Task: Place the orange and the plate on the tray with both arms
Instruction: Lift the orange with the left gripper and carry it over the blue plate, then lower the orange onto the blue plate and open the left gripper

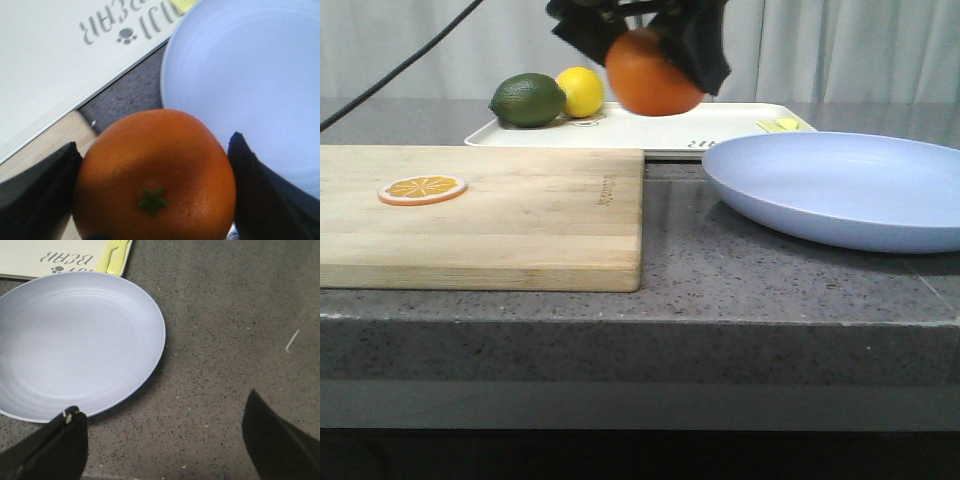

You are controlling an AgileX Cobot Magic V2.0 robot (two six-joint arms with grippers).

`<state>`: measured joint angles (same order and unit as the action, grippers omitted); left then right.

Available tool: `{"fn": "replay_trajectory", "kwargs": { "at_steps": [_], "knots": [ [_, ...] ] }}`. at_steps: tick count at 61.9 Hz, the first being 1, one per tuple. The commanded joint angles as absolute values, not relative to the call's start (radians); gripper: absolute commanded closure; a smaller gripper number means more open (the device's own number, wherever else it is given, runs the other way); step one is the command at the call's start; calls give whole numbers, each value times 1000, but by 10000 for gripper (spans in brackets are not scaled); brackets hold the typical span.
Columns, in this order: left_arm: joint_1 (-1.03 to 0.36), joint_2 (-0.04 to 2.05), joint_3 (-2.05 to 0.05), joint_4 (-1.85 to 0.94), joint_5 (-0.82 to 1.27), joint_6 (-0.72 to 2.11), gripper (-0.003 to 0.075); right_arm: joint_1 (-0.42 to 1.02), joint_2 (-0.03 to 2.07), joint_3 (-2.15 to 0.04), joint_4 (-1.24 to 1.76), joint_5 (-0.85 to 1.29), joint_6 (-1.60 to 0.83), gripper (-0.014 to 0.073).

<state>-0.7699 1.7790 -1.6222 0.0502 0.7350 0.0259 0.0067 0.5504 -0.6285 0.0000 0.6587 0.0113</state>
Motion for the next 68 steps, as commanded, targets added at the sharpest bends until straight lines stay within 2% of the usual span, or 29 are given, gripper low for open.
{"fn": "replay_trajectory", "kwargs": {
  "at_steps": [1, 17, 41, 46, 49, 54, 68],
  "knots": [
    [-811, 1762, -1702, 45, 662, 26, 272, 10, 560, -664, -11, 593, 0, -40],
    [-881, 1915, -1855, 40, 662, 26, 272, 10, 560, -664, -11, 621, 0, -40],
    [-915, 2080, -2021, 0, 660, 26, 269, 10, 560, -664, -11, 620, 0, -40],
    [-916, 2089, -2030, 0, 669, 26, 239, 10, 560, -664, -11, 620, 0, -40],
    [-918, 2092, -2030, 0, 671, 26, 176, 10, 560, -664, -11, 620, 0, -40],
    [-918, 2092, -2030, -13, 671, 26, 128, 10, 560, -664, -11, 620, 0, -40],
    [-918, 2092, -2030, -49, 669, 26, 119, 10, 560, -664, -11, 617, 0, -40]
  ]
}}
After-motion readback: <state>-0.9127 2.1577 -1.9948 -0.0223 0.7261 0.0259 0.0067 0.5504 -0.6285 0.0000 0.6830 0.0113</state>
